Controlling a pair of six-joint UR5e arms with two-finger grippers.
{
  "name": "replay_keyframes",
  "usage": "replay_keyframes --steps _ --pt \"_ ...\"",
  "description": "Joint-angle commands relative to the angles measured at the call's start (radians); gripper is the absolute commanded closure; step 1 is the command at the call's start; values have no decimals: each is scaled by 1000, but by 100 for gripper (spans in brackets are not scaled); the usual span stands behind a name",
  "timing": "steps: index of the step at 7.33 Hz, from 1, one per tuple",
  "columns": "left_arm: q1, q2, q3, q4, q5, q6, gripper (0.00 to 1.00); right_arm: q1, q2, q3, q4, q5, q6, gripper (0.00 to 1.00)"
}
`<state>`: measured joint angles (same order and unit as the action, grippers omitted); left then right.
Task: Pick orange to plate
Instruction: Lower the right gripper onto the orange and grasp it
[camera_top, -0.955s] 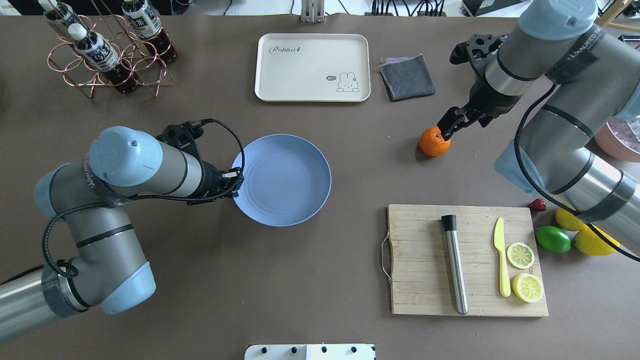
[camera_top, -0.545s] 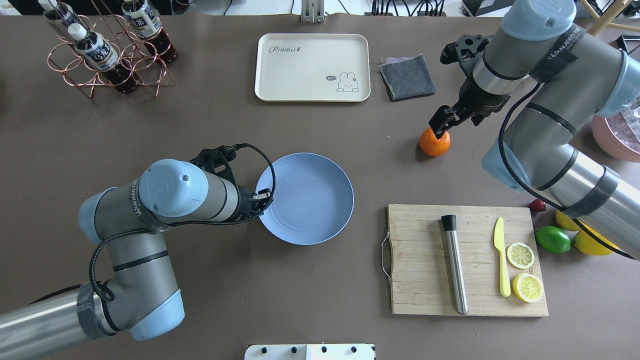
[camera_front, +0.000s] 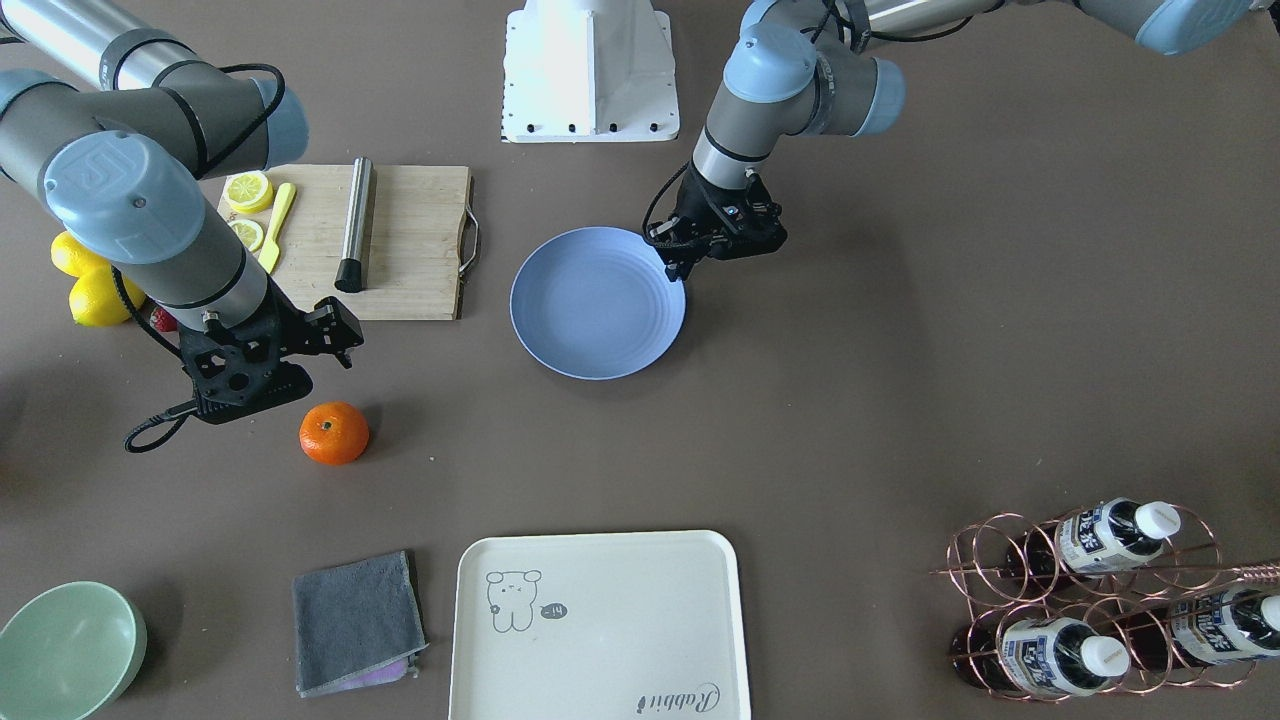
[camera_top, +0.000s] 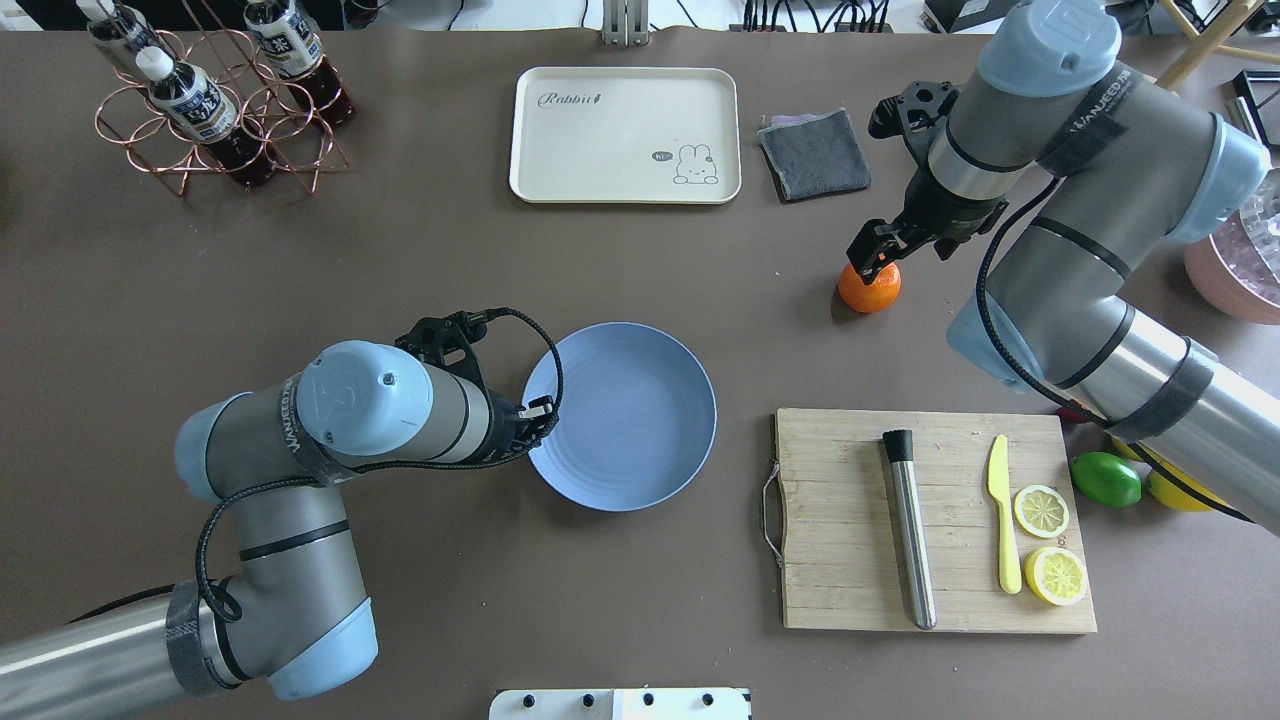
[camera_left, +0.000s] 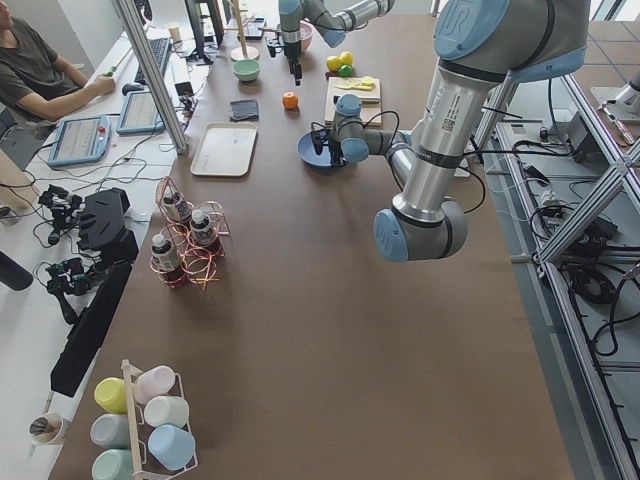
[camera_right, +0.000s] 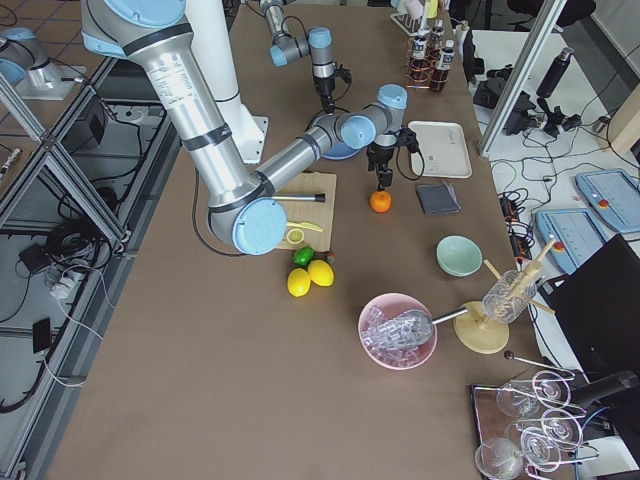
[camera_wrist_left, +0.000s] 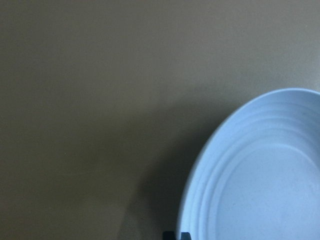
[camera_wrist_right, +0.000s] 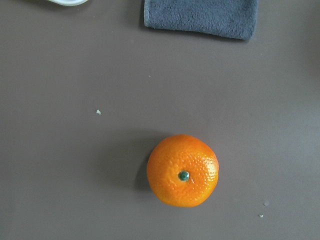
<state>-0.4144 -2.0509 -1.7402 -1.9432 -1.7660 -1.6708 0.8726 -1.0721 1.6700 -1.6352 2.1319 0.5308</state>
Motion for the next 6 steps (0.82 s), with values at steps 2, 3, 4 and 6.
replay_keyframes --steps 2,3,4,6 --pt "3 -2 -1 1 2 2 4 -12 12 -131 158 -4 67 0" --pt "3 -3 -1 1 2 0 4 -21 12 -197 278 -10 111 0" --pt "3 -8 1 1 2 -1 3 -30 14 -228 300 -27 112 0" --pt "3 -11 1 3 2 -1 3 -56 21 -254 302 -61 112 1"
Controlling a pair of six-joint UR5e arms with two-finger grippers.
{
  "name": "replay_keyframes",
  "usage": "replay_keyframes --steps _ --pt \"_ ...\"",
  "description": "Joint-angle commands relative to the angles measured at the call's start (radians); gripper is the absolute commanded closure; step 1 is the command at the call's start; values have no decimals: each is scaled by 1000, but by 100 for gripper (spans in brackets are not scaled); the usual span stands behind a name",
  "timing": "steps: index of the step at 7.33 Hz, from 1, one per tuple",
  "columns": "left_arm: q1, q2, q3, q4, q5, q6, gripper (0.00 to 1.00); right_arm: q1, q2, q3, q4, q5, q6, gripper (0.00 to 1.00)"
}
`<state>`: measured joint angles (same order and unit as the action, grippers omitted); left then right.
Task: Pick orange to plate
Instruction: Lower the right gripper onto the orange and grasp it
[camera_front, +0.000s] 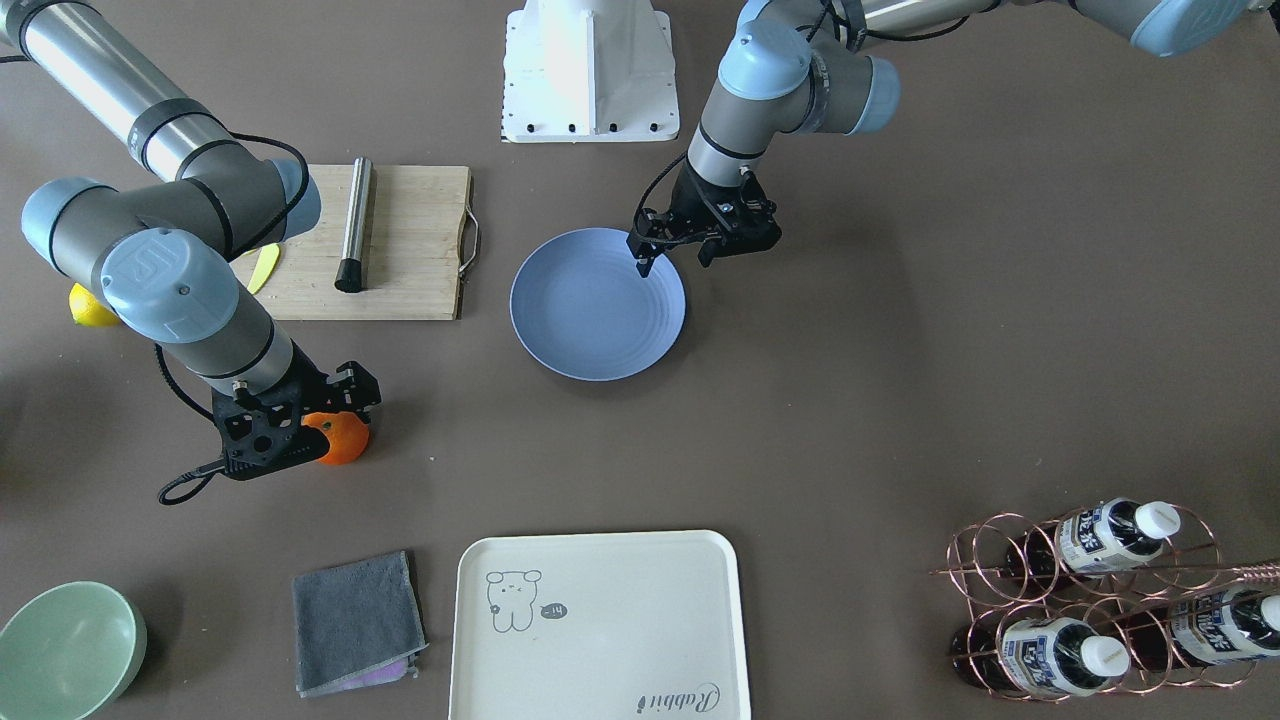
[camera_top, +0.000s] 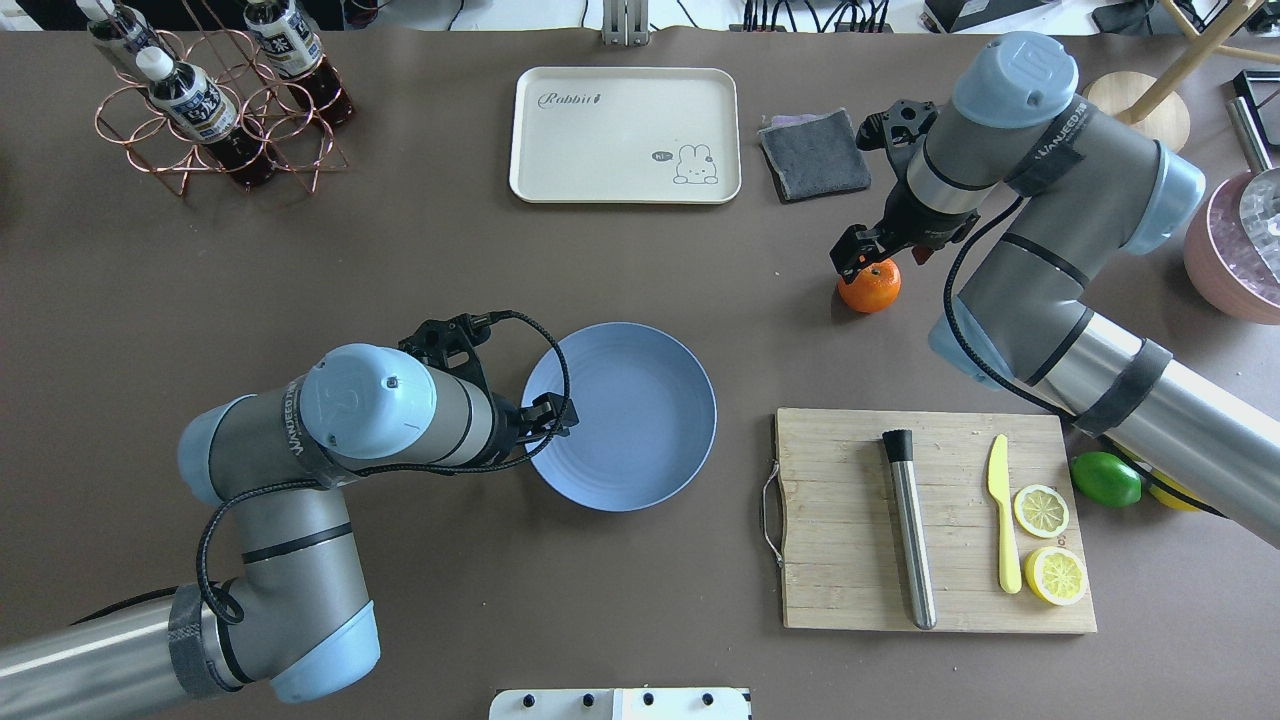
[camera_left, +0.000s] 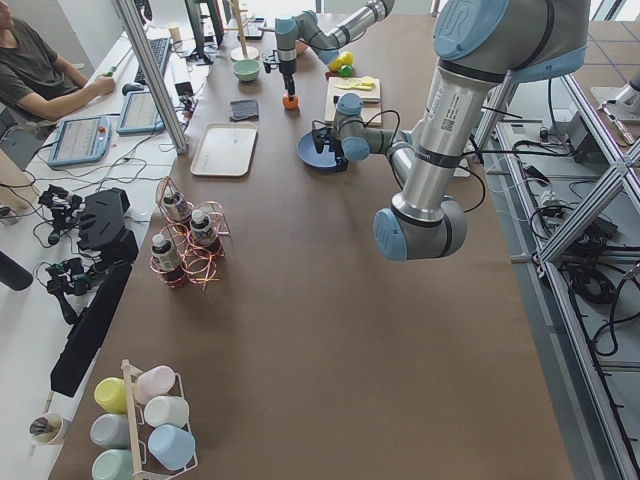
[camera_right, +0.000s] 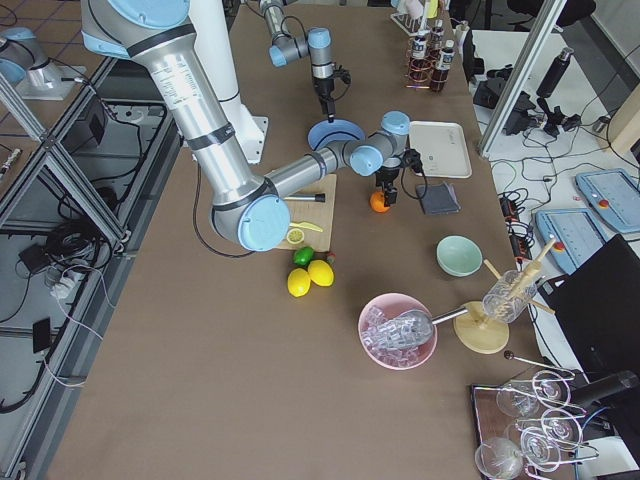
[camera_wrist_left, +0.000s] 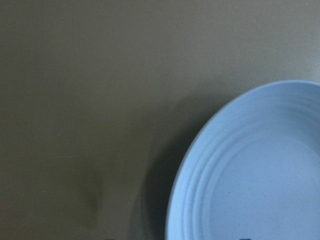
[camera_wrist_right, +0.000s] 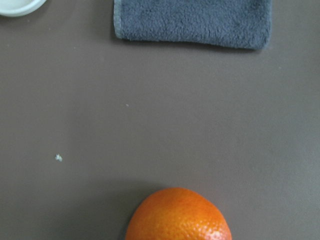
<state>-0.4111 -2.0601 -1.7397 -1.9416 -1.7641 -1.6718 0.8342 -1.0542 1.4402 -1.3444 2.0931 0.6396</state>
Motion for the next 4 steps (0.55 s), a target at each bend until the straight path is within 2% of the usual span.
replay_keyframes --steps 1,2,3,4 --pt "-2 -2 3 1 0 1 3 -29 3 -24 10 -27 3 2" --pt "-2 -3 3 0 0 1 3 -32 2 -26 10 -27 18 30" --pt "-3 -3 5 0 0 1 3 -33 0 -33 11 -27 12 90" --pt "-3 -3 3 0 0 1 3 -32 11 -24 13 -25 6 100"
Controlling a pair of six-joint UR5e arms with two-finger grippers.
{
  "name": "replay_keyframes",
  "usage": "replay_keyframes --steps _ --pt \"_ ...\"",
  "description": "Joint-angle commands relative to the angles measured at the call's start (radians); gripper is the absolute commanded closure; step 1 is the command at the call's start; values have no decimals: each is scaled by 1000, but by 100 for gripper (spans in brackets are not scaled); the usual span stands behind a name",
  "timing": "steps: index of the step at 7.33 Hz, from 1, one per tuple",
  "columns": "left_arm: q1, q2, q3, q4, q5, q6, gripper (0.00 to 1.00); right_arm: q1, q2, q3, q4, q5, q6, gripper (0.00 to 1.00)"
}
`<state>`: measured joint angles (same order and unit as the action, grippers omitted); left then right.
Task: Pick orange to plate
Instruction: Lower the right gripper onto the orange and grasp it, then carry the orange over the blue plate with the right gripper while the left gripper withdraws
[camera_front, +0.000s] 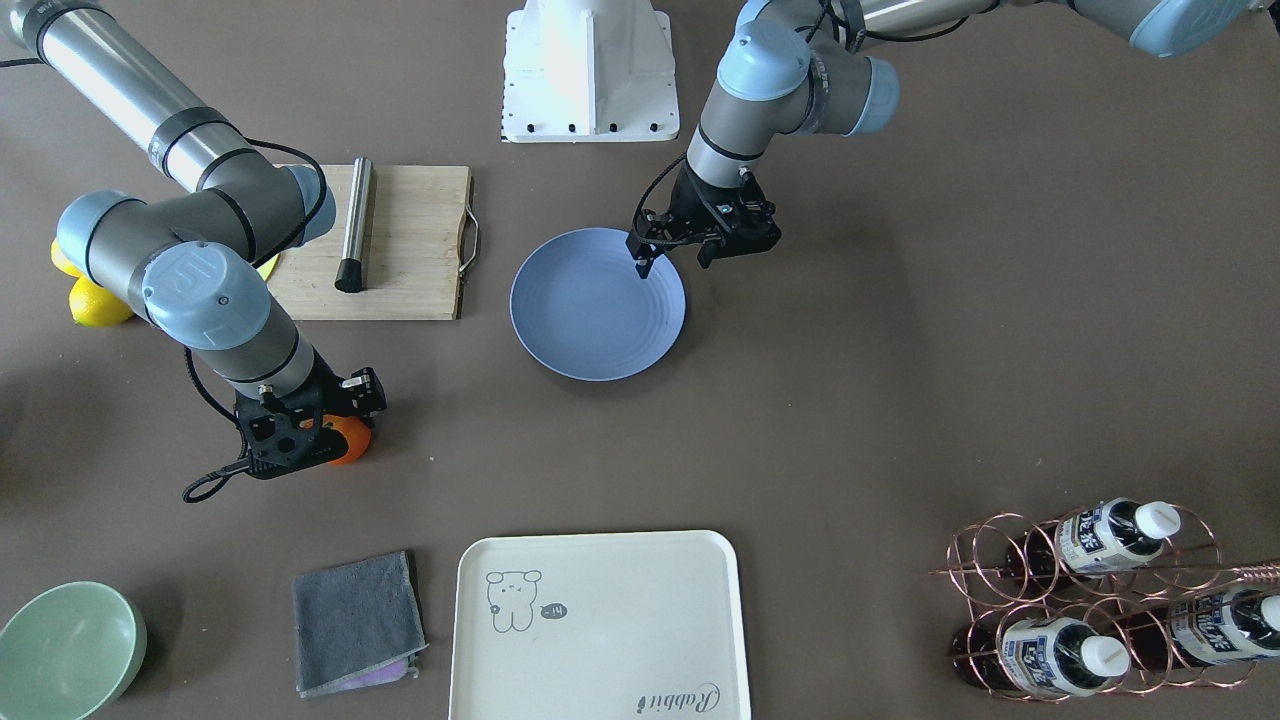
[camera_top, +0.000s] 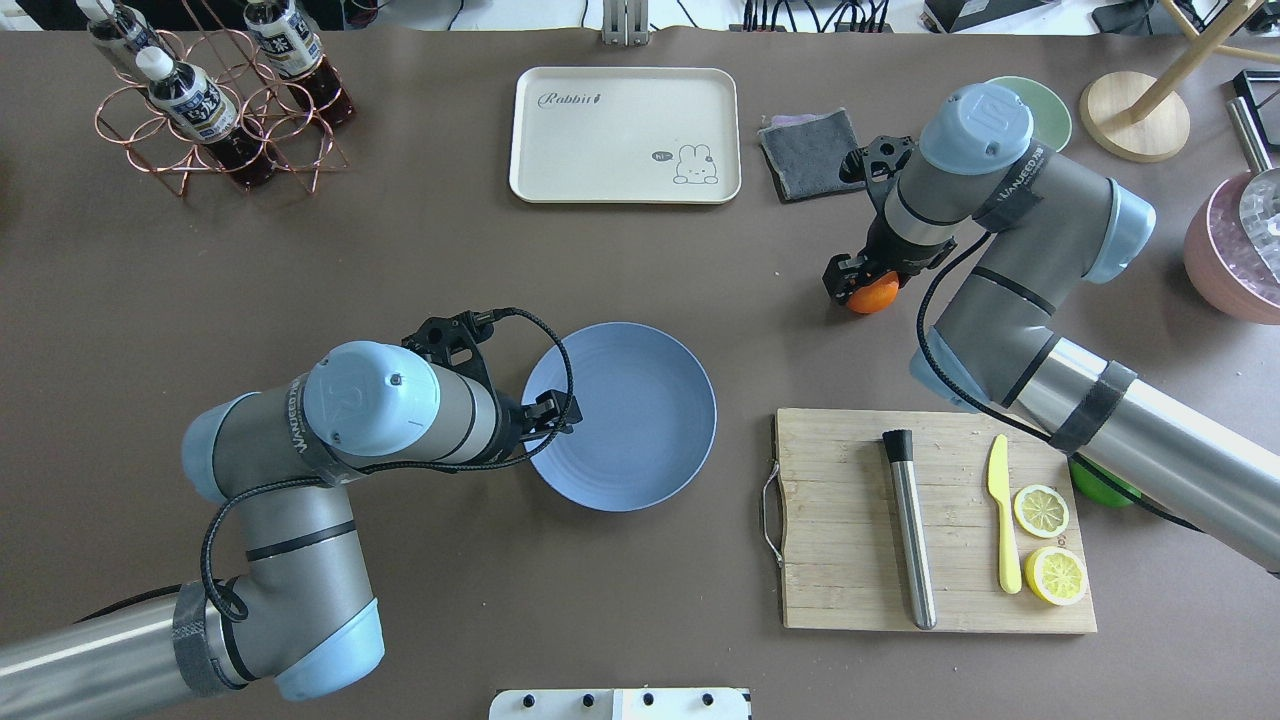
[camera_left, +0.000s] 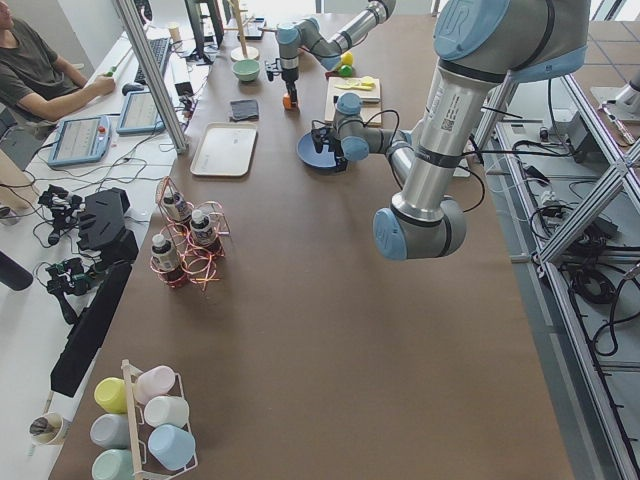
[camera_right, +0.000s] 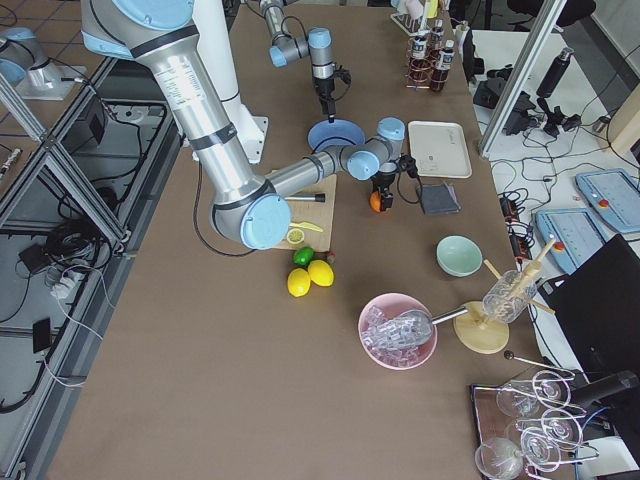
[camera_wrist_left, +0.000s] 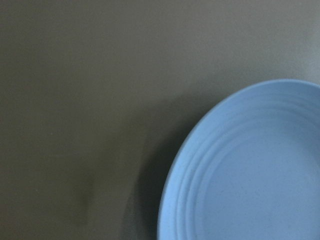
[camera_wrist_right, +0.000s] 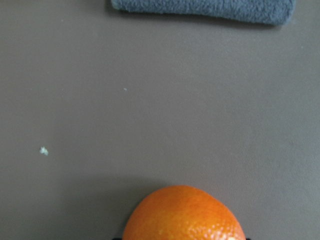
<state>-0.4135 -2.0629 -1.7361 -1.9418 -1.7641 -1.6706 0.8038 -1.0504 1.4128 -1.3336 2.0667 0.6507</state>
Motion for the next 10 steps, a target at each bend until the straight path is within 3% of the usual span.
replay_keyframes --steps 1,3,4,5,6,7,10 --pt "-7 0 -6 0 -2 0 3 5 51 35 -18 31 12 100" --pt "-65 10 -25 1 -11 34 3 -33 108 166 -135 53 187 100" --pt "-97 17 -36 7 -20 126 4 -108 128 231 -172 15 308 100" --pt "-166 50 -37 7 -99 225 4 -215 159 242 -174 -75 408 100" --pt "-241 84 -37 6 -183 294 3 -291 208 226 -179 -130 519 100" --pt "-284 113 -34 7 -210 360 3 -335 211 221 -176 -163 558 100" --pt "-318 149 -34 7 -210 397 3 -374 292 82 -167 -227 583 100"
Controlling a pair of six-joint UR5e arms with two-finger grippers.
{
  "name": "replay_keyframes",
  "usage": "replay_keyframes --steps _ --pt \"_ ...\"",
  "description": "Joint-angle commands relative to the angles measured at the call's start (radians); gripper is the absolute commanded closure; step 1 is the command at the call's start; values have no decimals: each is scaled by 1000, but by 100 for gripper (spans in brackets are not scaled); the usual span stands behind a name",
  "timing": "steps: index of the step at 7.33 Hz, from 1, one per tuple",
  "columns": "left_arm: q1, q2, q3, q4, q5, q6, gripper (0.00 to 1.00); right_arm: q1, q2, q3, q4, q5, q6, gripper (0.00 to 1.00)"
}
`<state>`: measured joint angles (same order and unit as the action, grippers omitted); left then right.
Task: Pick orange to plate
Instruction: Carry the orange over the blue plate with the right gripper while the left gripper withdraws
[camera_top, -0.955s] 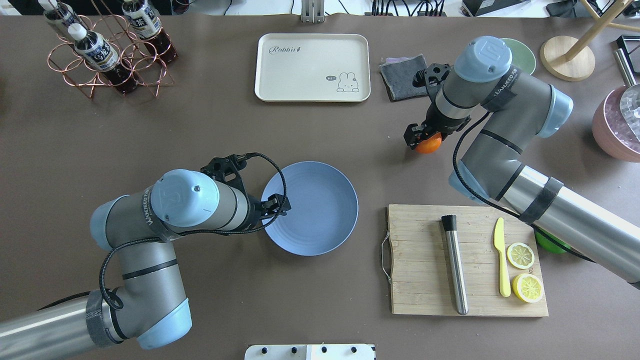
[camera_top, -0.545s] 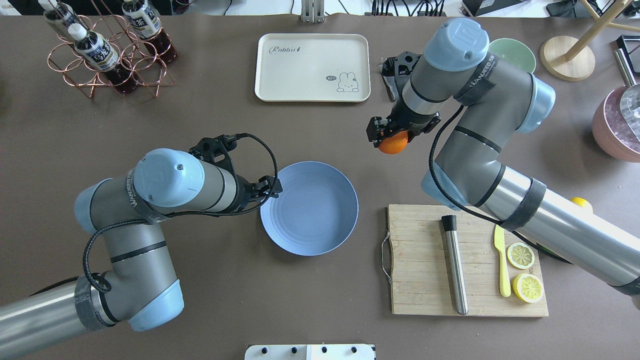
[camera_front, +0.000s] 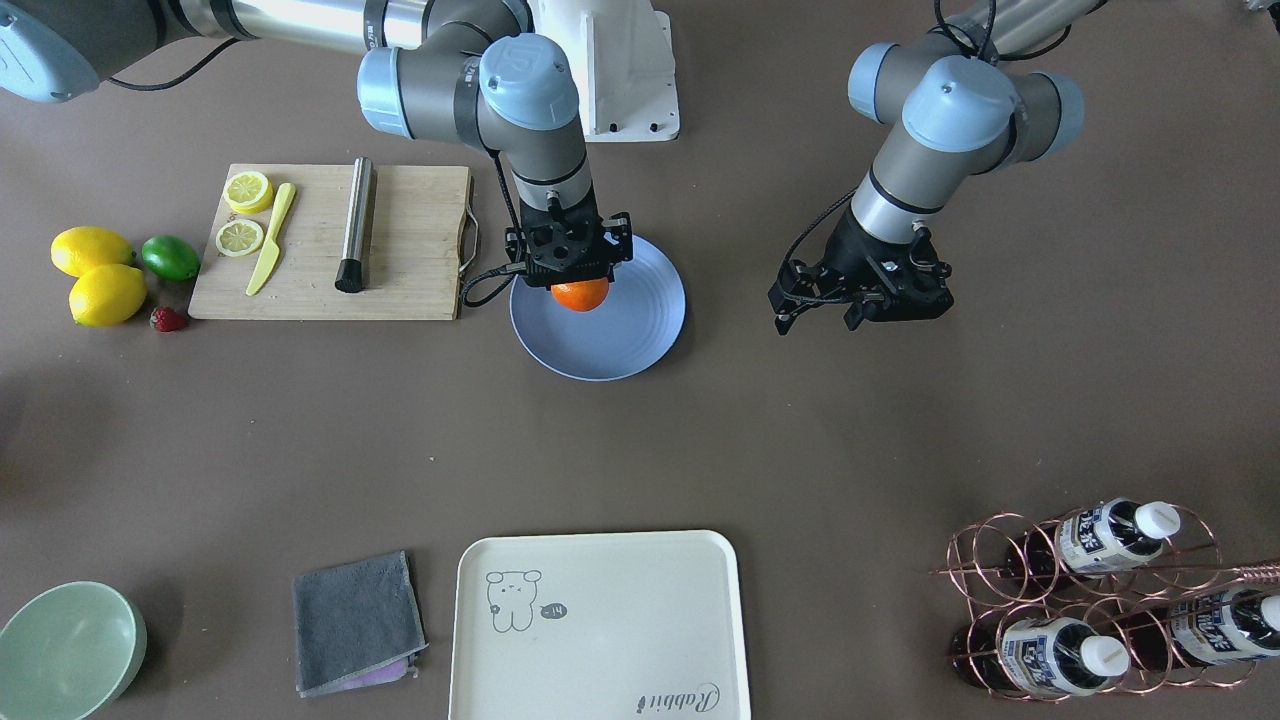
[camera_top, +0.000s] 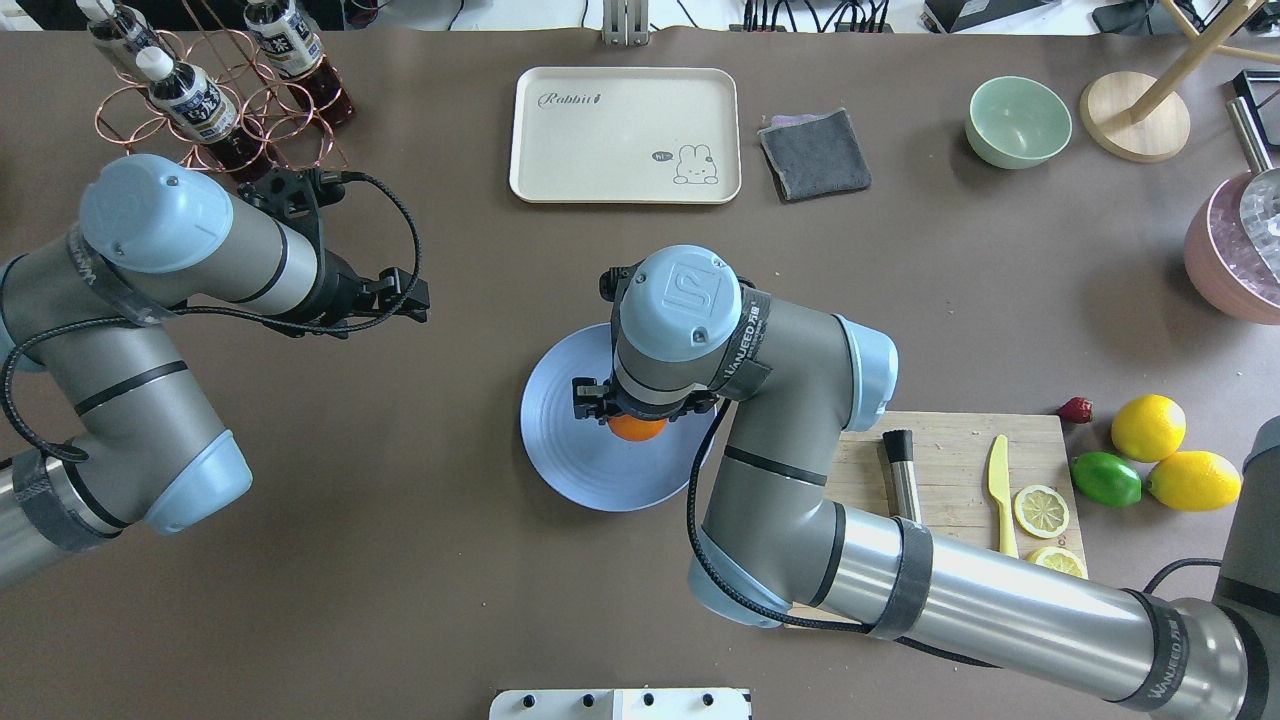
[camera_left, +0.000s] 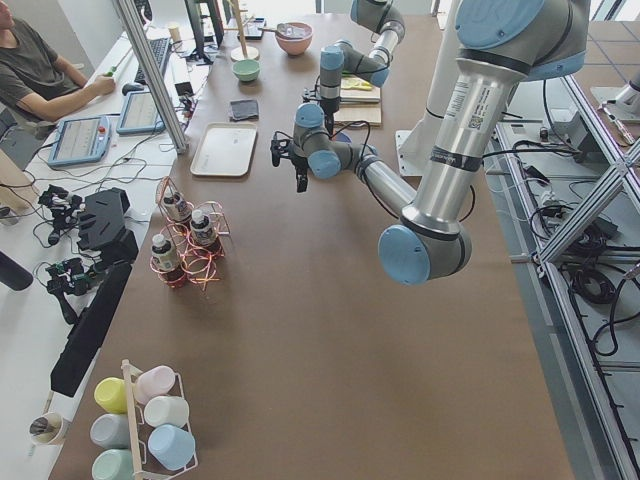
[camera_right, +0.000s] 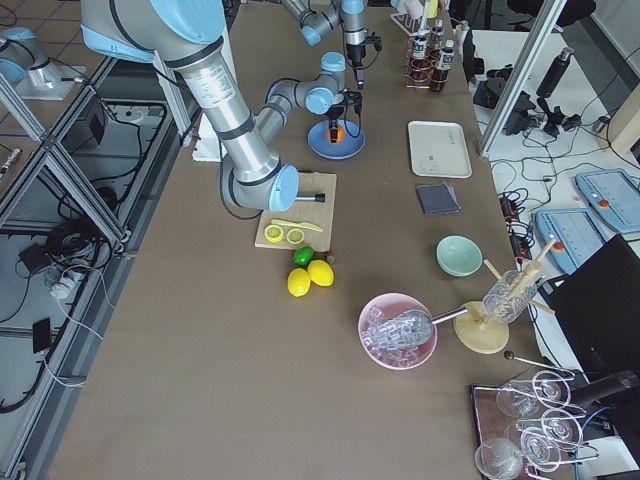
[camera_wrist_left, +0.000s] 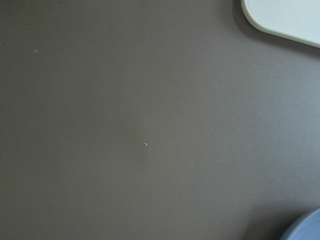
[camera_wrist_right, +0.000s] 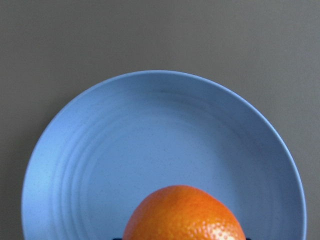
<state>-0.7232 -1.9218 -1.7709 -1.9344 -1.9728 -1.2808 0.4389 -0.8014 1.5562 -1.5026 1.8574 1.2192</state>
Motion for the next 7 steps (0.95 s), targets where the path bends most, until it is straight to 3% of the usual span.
replay_keyframes --steps 1,3,4,5,7 --pt "-5 1 -1 -1 -1 3 3 -12 51 -88 4 -27 13 100" --pt "-2 -2 1 -1 -3 3 3 -12 41 -88 15 -29 2 100" --pt "-2 -3 -1 -1 -3 3 3 -12 39 -88 16 -30 2 14" --pt "1 -6 -1 -1 -3 1 3 -12 41 -88 18 -41 0 0" --pt "-8 6 -22 0 -17 11 3 9 36 -59 36 -31 -1 0"
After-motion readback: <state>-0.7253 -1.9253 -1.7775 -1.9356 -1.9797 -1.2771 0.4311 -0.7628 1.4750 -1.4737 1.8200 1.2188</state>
